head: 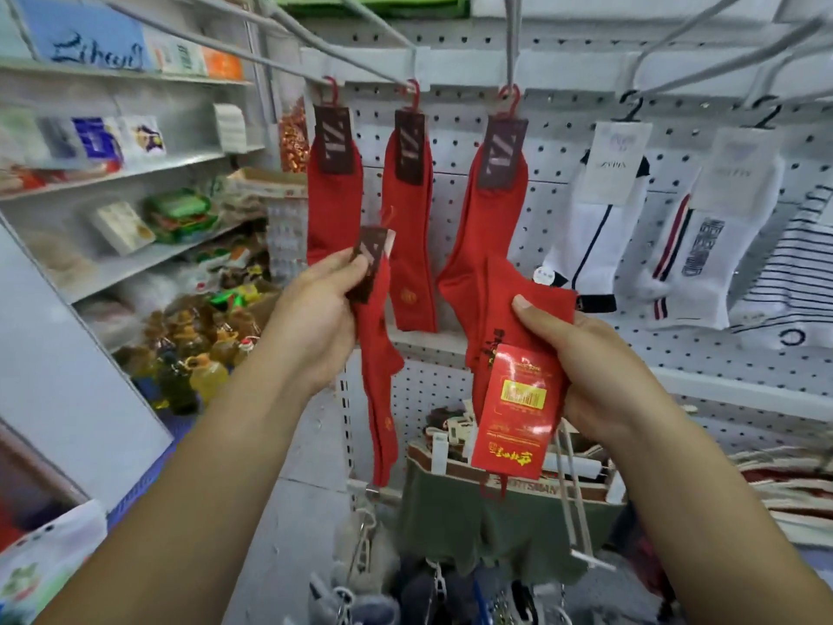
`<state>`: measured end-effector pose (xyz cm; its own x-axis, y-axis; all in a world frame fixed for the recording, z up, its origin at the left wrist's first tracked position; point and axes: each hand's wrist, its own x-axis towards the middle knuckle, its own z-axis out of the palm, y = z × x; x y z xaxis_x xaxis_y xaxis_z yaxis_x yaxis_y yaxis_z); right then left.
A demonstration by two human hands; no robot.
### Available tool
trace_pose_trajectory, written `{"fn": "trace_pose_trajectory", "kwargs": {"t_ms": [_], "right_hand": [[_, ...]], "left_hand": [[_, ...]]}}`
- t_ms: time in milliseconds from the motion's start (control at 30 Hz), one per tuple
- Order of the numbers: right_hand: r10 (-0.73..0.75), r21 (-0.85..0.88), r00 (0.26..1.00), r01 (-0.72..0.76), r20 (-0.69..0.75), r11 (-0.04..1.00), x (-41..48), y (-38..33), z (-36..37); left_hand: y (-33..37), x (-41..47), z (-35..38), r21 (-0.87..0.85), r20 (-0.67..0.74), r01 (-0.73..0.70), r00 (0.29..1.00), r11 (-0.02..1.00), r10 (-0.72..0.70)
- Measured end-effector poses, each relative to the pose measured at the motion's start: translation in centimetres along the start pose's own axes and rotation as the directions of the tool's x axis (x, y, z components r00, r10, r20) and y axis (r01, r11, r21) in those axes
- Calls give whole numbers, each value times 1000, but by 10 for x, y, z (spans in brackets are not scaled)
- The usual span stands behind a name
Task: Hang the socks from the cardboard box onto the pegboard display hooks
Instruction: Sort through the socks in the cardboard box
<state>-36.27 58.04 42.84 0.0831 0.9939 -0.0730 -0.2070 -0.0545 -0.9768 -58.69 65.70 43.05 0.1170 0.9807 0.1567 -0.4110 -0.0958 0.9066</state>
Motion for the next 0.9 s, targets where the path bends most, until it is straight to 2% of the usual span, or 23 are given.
{"fn": "trace_pose_trajectory", "kwargs": {"t_ms": [133, 300, 467, 633, 767, 900], "right_hand": [[-56, -76, 998, 54, -27, 996, 17, -4, 27], [-166, -120, 981, 154, -98, 981, 31, -18, 43], [-226, -135, 961, 206, -157, 969, 31, -28, 48], [-233, -143, 954, 208, -190, 968, 24, -29, 47], [-222, -144, 952, 194, -211, 970, 19, -30, 45], [-229, -93, 941, 212, -249, 973, 14, -33, 43]], "left_hand": [[12, 19, -13, 270, 25, -155, 988, 950, 154], [42, 55, 2, 428, 146, -359, 933, 829, 329], [66, 91, 17, 409, 219, -429, 903, 806, 370], [71, 106, 23, 370, 215, -449, 893, 814, 395], [71, 110, 22, 297, 165, -406, 913, 864, 372], [62, 109, 17, 211, 113, -303, 952, 929, 284]]}}
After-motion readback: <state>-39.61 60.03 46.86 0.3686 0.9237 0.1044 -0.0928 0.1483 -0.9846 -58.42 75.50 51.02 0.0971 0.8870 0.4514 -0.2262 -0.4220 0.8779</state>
